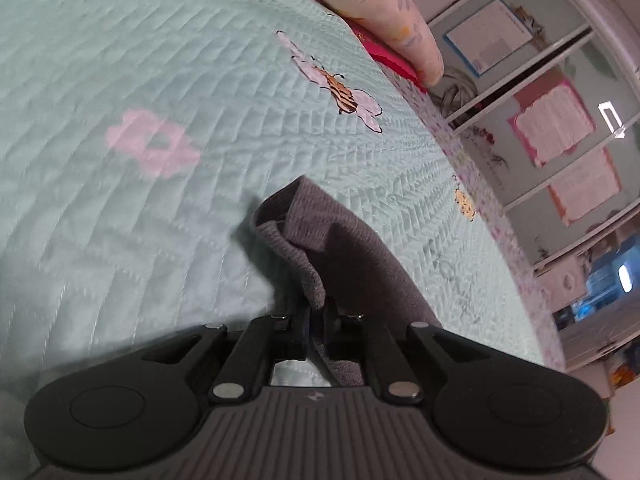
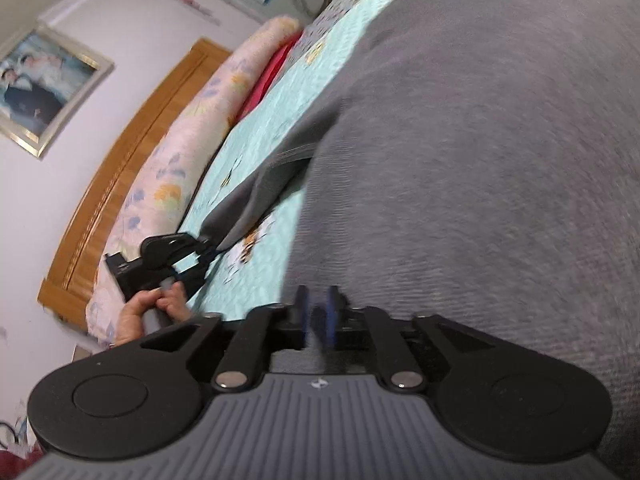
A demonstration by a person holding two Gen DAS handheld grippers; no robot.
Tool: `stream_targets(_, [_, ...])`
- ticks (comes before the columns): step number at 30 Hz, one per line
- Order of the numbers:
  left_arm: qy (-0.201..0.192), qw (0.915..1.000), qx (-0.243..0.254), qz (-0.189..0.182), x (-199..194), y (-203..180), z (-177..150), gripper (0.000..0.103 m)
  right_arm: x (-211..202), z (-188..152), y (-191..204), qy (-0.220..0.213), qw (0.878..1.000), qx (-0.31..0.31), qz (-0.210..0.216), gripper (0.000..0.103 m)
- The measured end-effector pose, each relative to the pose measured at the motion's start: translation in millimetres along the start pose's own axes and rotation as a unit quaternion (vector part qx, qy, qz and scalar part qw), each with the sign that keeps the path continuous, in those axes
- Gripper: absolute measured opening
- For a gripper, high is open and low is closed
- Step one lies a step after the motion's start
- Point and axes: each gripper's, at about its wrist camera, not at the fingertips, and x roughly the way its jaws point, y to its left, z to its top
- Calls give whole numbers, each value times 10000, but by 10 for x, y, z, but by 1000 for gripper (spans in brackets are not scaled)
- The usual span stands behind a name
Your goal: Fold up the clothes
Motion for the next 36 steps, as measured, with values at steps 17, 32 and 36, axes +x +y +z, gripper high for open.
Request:
stream_targets(17, [-608, 9955, 710, -148, -43, -15, -261, 7, 357, 2476, -214, -902, 9583, -1547, -2227, 44])
stream_targets(32, [-836, 9931, 789, -240, -17, -2, -341, 7, 768, 3094, -1183, 1093, 9932, 338, -218, 50])
stream_targets(36, [-839, 9931, 786, -246, -22, 3, -347, 7, 915, 3135, -1259, 1221, 9897, 649, 385, 51])
